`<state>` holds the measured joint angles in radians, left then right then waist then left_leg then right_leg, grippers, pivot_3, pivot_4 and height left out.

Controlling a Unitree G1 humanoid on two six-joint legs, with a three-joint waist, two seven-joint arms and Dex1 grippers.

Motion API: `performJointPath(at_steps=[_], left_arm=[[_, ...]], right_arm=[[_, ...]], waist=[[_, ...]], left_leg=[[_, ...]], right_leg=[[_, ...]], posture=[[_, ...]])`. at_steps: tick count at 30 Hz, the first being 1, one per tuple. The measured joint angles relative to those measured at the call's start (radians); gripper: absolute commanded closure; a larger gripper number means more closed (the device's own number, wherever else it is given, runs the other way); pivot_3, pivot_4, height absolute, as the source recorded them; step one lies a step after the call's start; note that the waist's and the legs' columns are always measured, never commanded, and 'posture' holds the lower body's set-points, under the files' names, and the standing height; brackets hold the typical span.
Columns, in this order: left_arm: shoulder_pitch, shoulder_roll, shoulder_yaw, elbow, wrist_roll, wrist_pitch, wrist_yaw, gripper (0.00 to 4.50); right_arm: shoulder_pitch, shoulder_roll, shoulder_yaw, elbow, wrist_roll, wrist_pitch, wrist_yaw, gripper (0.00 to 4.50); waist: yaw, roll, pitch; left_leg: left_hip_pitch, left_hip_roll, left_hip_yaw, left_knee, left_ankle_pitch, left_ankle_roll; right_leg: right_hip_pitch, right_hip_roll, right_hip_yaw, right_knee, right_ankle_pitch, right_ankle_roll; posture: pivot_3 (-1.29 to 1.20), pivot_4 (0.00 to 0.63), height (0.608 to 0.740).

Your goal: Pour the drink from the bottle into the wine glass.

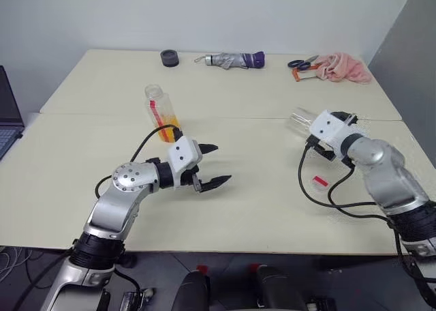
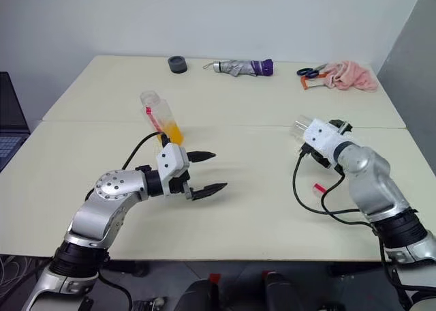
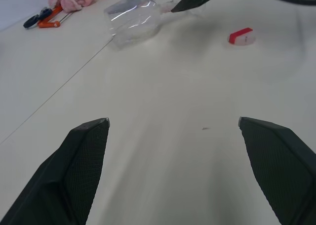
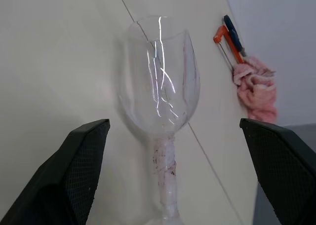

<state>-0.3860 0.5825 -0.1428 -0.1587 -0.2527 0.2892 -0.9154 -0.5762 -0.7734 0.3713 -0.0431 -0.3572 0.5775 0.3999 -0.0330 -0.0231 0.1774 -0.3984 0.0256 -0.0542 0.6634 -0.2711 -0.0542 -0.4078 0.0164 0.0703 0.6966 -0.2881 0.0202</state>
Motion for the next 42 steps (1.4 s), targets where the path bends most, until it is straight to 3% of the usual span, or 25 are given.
performJointPath(at_steps=[4,12,29,33,42], left_arm=[[-0.008,-0.015,-0.011,0.004,0.006,-0.002,-0.012,0.02],[-0.015,-0.033,-0.02,0.008,0.017,-0.012,-0.012,0.02],[-0.039,-0.059,-0.029,0.048,0.052,-0.017,-0.011,0.02],[-0.039,-0.059,-0.029,0.05,0.058,-0.019,-0.012,0.0],[-0.04,-0.059,-0.029,0.057,0.072,-0.029,-0.01,0.0]], right_arm=[[0.001,0.014,0.065,0.111,-0.147,-0.066,-0.069,0.0],[-0.034,0.075,0.08,0.312,-0.296,-0.133,-0.173,0.0],[-0.157,0.224,0.001,0.634,-0.312,-0.166,-0.32,0.0],[-0.171,0.254,-0.022,0.659,-0.29,-0.154,-0.32,0.92],[-0.17,0.276,-0.032,0.642,-0.281,-0.152,-0.267,4.06]], waist=[[0.001,0.0,0.0],[-0.001,0.0,0.0],[-0.002,0.0,0.0],[-0.003,0.0,0.0],[-0.007,0.0,0.0]], left_leg=[[0.0,0.0,0.0,0.0,0.0,0.0],[0.0,0.0,0.0,0.0,0.0,0.0],[0.001,0.0,0.0,0.001,0.0,0.0],[0.002,0.0,0.0,0.001,0.0,0.0],[0.002,0.0,0.0,0.001,0.0,0.0]], right_leg=[[0.0,0.0,0.0,0.0,0.0,0.0],[0.0,0.0,0.0,0.0,0.0,0.0],[0.002,0.0,0.0,0.001,0.0,0.0],[0.002,0.0,0.0,0.001,0.0,0.0],[0.002,0.0,0.0,0.001,0.0,0.0]], posture=[[0.0,0.15,0.74],[0.0,0.15,0.74],[0.0,0.15,0.74],[0.0,0.15,0.74],[0.0,0.15,0.74]])
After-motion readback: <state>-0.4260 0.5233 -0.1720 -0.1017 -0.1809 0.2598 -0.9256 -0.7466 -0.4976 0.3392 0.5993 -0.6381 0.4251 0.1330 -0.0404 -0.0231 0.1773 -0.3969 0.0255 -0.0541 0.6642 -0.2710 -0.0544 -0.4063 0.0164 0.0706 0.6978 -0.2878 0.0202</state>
